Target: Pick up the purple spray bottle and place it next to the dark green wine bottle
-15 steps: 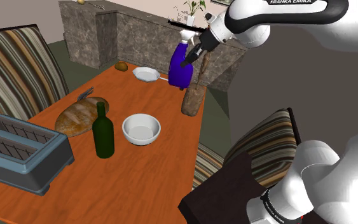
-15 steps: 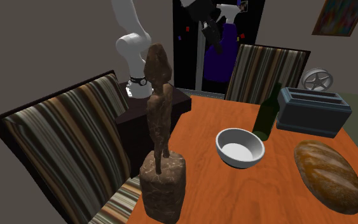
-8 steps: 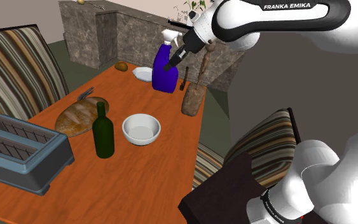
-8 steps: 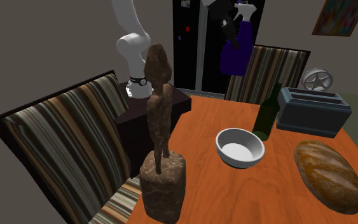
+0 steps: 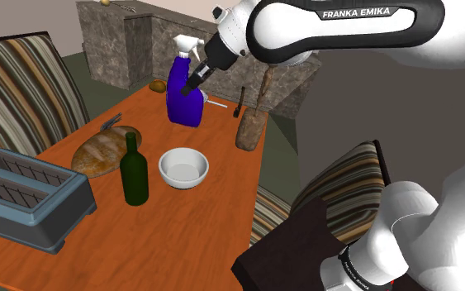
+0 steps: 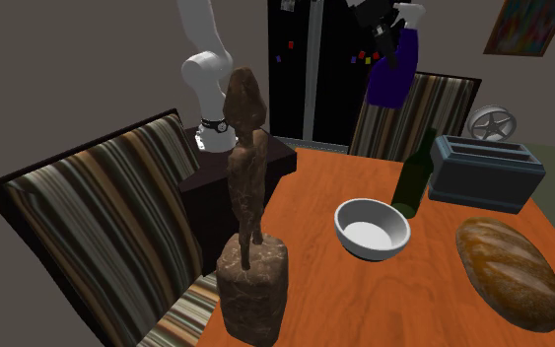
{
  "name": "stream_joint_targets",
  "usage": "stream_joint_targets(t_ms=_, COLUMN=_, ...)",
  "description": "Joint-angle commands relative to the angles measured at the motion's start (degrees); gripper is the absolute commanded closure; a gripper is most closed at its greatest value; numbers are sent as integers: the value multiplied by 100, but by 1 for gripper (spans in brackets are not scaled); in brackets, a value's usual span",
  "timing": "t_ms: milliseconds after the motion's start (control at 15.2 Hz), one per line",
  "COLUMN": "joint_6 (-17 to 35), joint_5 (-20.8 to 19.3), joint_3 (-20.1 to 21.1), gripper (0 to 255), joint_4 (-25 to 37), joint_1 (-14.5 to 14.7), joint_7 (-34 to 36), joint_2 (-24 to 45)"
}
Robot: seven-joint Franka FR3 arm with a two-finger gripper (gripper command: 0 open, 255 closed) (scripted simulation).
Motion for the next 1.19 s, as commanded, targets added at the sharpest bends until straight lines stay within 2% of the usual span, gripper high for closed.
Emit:
stream_joint_targets(t_ms=0, joint_6=83, joint_5=-111, joint_3=146, gripper=255, joint_4=99, joint_1=88, joint_7=311, joint_2=138)
stream_joint_targets(t_ms=594, joint_6=41, joint_5=-701, joint_3=638, gripper=255, joint_4=1205, joint_1=539, joint_7=1667, joint_2=1097)
stream_joint_targets(t_ms=1122, joint_6=-350, joint_5=-1189, joint_3=837, gripper=255, joint_4=2762, joint_1=1032, joint_7=2694, joint_2=2250)
